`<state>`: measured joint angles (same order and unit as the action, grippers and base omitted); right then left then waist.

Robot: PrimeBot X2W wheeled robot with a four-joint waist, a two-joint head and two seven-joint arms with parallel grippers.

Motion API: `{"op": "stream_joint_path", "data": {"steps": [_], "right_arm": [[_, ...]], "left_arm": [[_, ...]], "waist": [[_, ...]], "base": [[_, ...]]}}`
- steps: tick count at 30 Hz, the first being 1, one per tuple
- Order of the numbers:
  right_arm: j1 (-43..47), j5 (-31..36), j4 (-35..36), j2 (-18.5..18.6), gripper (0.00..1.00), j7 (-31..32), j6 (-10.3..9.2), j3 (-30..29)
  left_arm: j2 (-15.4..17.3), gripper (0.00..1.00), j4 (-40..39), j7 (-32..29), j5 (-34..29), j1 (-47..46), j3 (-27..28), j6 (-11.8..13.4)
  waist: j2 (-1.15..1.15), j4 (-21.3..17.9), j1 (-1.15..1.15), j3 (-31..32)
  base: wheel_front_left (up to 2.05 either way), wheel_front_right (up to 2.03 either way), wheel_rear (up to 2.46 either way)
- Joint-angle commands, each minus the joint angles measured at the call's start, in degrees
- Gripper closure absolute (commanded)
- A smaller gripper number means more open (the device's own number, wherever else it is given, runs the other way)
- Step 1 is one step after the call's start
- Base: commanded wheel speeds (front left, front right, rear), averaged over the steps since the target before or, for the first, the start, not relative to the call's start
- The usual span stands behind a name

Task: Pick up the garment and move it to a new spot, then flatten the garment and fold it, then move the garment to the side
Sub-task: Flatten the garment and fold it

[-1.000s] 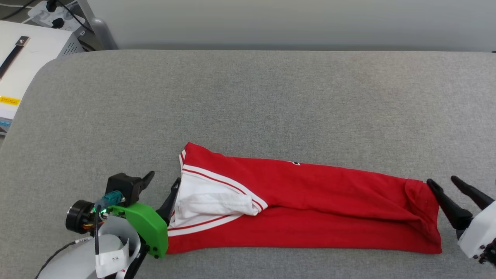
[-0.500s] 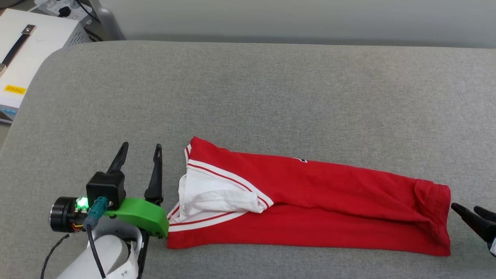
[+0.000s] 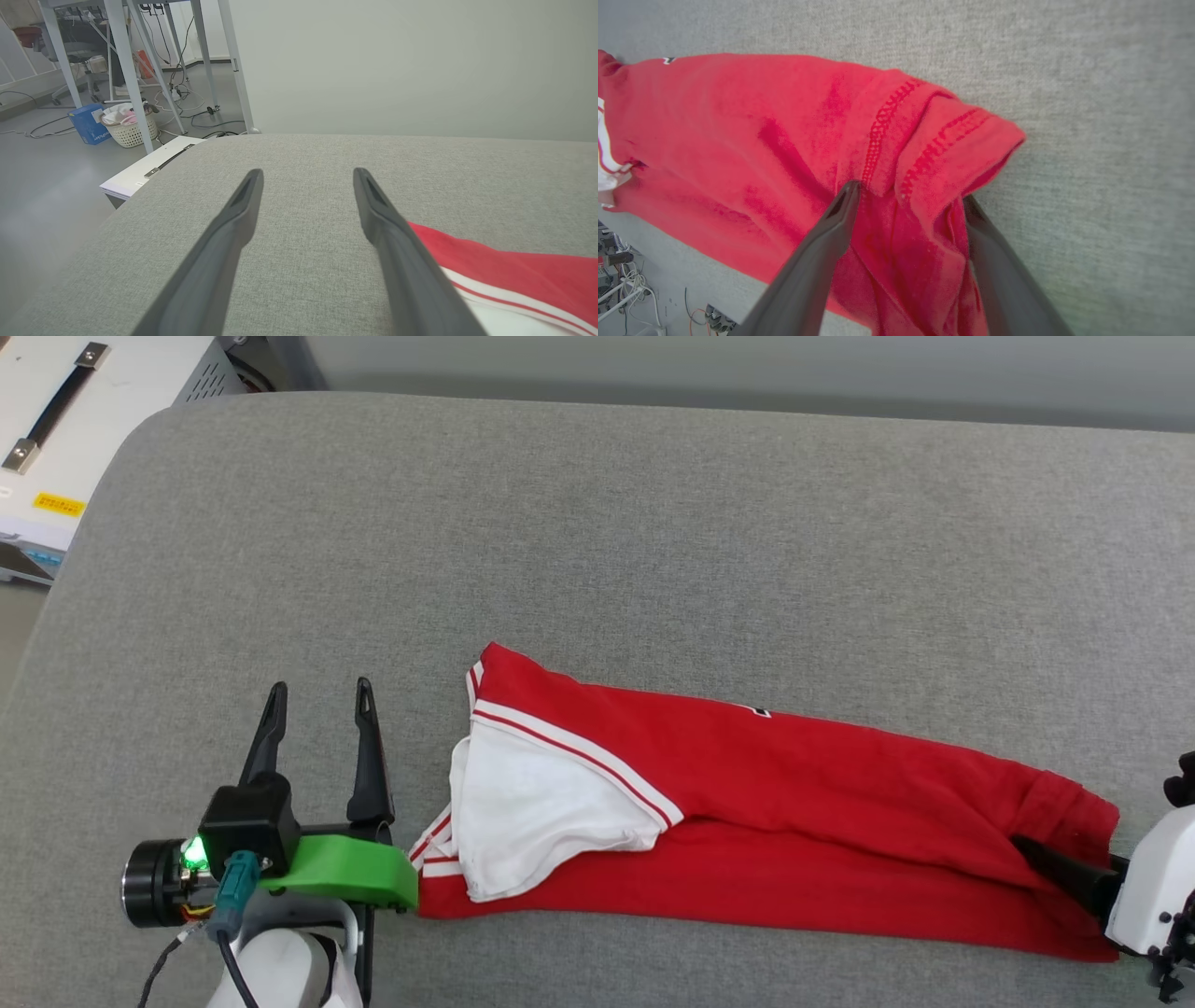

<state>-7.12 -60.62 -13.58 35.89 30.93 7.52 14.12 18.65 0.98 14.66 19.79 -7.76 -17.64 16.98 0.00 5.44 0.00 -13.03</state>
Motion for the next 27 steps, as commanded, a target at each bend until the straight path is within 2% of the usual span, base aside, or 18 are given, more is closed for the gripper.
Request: {"op": "stream_joint_path", "data": {"steps": [1,6,7,8,14,20,27], "right_arm": [[-0.29,-0.01,-0.90,-1.90,0.00,0.27,-0.03,2.04],[-1.30,0.98,-2.16,-1.90,0.00,-1.64,-0.03,4.23],[-1.40,1.08,-2.49,-1.83,0.68,-2.06,-0.03,4.49],[-1.54,1.25,-2.85,-1.65,1.00,-2.71,-0.03,4.75],[-1.71,0.86,-5.24,0.50,1.00,-5.47,-0.03,4.82],[-1.41,0.81,-9.53,4.47,1.00,-7.75,-0.03,2.14],[-0.85,1.28,-13.14,8.32,1.00,-7.63,-0.03,0.41]], "left_arm": [[-1.46,0.00,-0.33,0.33,-1.48,1.28,1.10,-1.06],[-5.69,0.00,-0.97,0.33,-6.33,2.86,4.42,-5.17],[-6.31,0.00,-0.97,0.33,-7.02,3.14,4.88,-5.78],[-6.98,0.00,-0.92,0.33,-7.84,3.47,5.48,-6.48],[-9.42,0.00,-0.05,0.33,-11.54,4.88,8.02,-9.81],[-10.81,0.00,0.52,0.33,-13.81,5.87,9.84,-11.79],[-11.80,0.00,1.18,0.34,-15.22,6.92,11.03,-13.58]], "waist": [[0.00,0.22,0.00,-0.13],[0.00,0.39,0.00,0.18],[0.00,0.33,0.00,0.33],[0.00,0.24,0.00,0.53],[0.00,-0.35,0.00,2.09],[0.00,-0.82,0.00,3.77],[0.00,-1.01,0.00,5.21]], "base": [[0.00,0.00,0.00],[0.00,0.00,0.00],[0.00,0.00,0.00],[0.00,0.00,0.00],[0.00,0.00,0.00],[0.00,0.00,0.00],[0.00,0.00,0.00]]}}
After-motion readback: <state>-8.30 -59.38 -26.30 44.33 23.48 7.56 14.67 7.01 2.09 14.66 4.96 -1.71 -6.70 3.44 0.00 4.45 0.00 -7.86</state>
